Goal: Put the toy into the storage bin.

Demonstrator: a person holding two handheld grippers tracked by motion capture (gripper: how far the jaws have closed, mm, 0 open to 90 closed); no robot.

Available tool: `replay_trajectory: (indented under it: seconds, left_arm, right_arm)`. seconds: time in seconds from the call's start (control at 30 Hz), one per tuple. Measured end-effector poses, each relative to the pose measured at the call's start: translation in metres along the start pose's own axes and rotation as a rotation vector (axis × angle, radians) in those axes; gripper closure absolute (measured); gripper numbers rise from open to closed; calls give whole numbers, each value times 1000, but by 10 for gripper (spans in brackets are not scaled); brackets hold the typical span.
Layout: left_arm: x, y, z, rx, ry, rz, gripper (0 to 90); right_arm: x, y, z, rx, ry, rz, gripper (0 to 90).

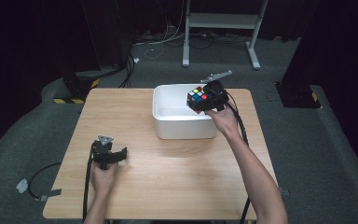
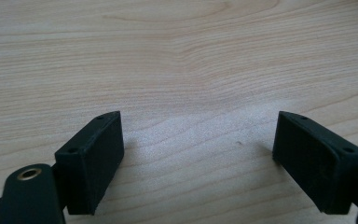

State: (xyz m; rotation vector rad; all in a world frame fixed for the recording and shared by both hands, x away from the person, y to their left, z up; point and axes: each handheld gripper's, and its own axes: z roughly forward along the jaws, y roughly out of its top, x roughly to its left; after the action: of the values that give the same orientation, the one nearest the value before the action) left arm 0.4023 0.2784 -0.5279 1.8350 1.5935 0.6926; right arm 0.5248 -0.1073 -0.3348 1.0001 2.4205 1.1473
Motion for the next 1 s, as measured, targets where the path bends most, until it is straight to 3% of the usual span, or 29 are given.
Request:
replay_trajectory:
  seconds: [1.0]
  left_arm:
    - [0, 0, 0, -2, -2, -1, 166]
  right_arm:
    - [-18, 21, 37, 32, -45, 88, 339]
